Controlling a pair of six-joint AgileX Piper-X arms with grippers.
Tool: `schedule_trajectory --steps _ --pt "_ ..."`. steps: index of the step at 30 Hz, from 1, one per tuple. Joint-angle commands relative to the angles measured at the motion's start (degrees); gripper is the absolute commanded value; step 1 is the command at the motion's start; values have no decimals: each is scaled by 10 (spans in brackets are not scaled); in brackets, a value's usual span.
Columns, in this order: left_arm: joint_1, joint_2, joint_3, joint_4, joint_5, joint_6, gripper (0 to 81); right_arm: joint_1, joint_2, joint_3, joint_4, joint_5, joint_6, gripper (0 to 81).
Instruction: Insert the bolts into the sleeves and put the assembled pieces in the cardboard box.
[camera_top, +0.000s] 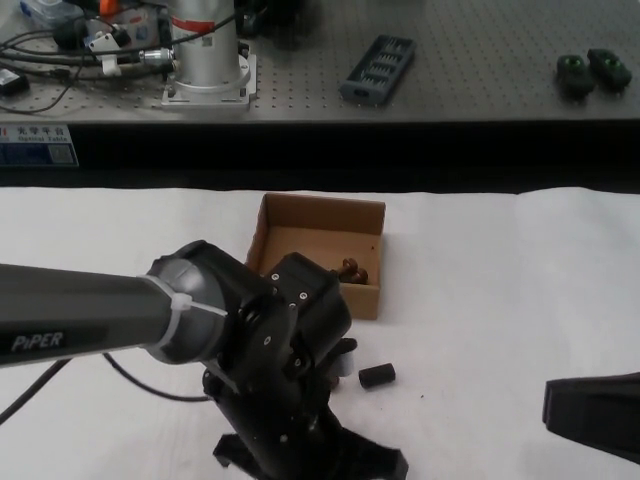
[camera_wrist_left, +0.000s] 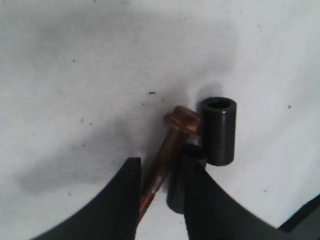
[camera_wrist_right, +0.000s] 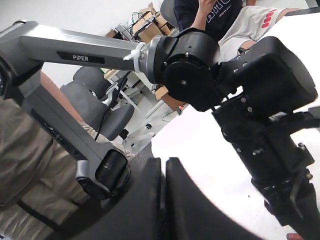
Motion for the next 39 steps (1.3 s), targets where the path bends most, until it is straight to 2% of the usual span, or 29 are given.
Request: schedule_trajectory --steps 1,6,9,14,18,21,24,29,34,37,39 --pt "-4 3 -1 -10 19 -85 211 1 -4 -2 -17 -7 11 43" --pt "-4 3 -1 -53 22 -187 211 1 -4 -2 -81 -22 69 43" --pt "-4 3 -1 -71 22 -206 211 1 -4 -2 -132 -24 111 43" --pt "0 3 -2 -71 11 -103 211 1 -4 -2 -168 -49 157 43" --pt "18 3 -2 -69 -29 -10 211 1 -4 -2 -66 -54 151 43" --pt "51 -7 -2 -51 -79 44 214 1 -4 -2 59 -12 89 43" --pt "101 -36 -2 -29 -127 94 214 1 -1 -2 164 47 25 43" --pt "190 -111 -2 -28 -160 156 214 9 53 -2 198 116 -17 43" --pt "265 -178 -2 -4 -159 177 214 68 169 -9 153 165 -5 43" --pt "278 -205 -2 29 -152 222 214 124 242 -33 126 189 6 43" --pt "273 -216 -2 57 -116 267 214 153 283 -52 114 207 10 43"
